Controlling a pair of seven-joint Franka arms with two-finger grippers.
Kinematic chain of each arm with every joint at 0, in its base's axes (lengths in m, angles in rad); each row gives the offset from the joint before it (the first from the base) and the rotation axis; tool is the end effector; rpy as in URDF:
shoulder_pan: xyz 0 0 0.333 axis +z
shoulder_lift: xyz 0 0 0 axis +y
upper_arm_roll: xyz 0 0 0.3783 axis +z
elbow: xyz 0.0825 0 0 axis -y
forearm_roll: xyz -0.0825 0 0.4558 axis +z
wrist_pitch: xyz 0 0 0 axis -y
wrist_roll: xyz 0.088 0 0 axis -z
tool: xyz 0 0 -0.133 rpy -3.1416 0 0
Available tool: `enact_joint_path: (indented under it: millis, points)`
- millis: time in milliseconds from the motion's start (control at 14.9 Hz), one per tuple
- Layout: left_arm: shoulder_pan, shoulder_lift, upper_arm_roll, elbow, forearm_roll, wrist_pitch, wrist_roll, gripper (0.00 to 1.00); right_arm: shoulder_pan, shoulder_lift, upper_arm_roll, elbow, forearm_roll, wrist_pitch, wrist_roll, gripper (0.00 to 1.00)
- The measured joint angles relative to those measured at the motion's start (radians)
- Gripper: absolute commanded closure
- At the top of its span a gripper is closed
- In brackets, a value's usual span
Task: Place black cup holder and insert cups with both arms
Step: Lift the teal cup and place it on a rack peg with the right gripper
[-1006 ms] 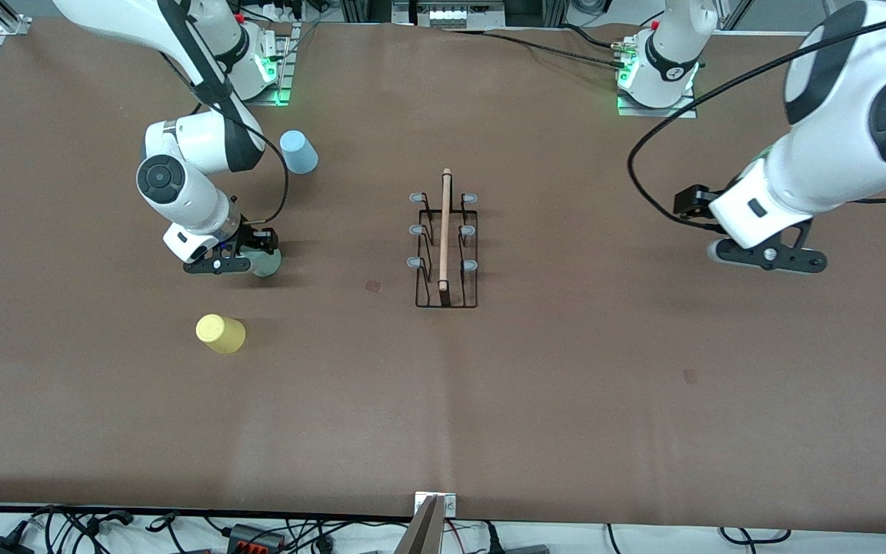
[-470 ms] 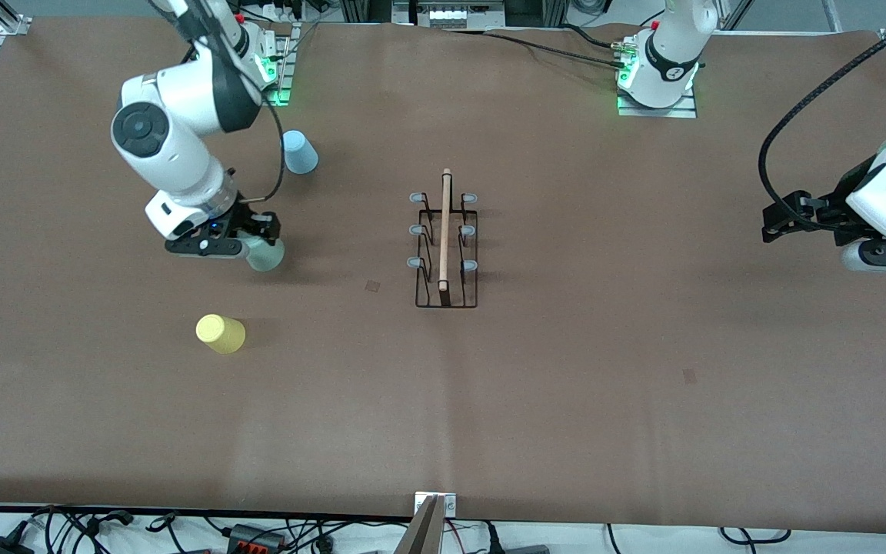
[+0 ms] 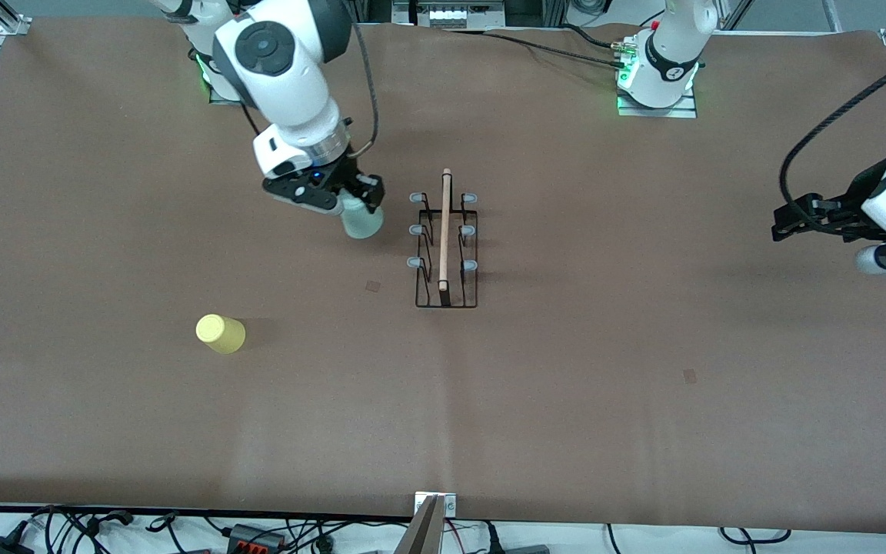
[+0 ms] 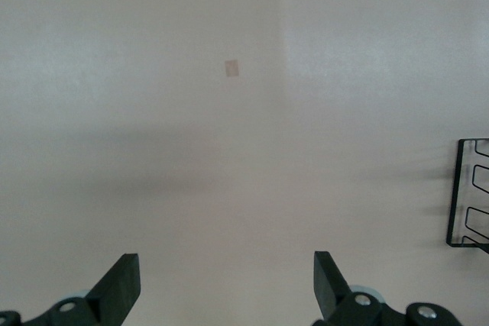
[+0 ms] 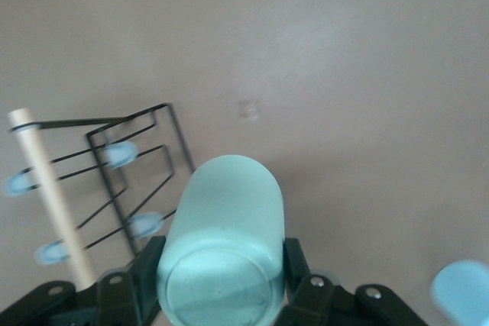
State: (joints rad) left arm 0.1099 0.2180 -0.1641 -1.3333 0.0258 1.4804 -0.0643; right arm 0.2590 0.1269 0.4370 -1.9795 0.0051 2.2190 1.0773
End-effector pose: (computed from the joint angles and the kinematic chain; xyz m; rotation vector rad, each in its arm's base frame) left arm 0.6938 -0.0205 0.6387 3.1340 0.0222 -0.1074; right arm 0.5146 0.4215 0.4216 -2.9512 0.5837 -0.0512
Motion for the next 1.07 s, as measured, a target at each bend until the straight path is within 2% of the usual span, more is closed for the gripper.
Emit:
enact_joint_path:
  millis: [201, 402, 671, 939, 1006, 1073]
  points:
    - [-0.086, -0.141, 0.109, -0.202, -0.015, 0.120, 0.003, 0.00, 0.063, 0.030, 0.013, 0.034, 0.001, 0.000, 0.103, 0.78]
    - [-0.112, -0.260, 0.130, -0.353, -0.026, 0.166, 0.004, 0.00, 0.095, 0.056, 0.013, 0.043, 0.001, 0.000, 0.121, 0.78]
    - [-0.117, -0.272, 0.133, -0.378, -0.026, 0.185, 0.004, 0.00, 0.103, 0.114, 0.013, 0.044, 0.001, 0.022, 0.122, 0.75]
    - [-0.122, -0.226, 0.133, -0.324, -0.026, 0.191, 0.004, 0.00, 0.113, 0.157, 0.013, 0.046, 0.001, 0.062, 0.122, 0.74]
    - [-0.123, -0.218, 0.133, -0.316, -0.026, 0.189, 0.004, 0.00, 0.114, 0.165, 0.013, 0.046, 0.001, 0.073, 0.122, 0.63]
    - [-0.124, -0.214, 0.133, -0.313, -0.026, 0.183, 0.004, 0.00, 0.115, 0.173, 0.013, 0.047, 0.001, 0.078, 0.122, 0.37]
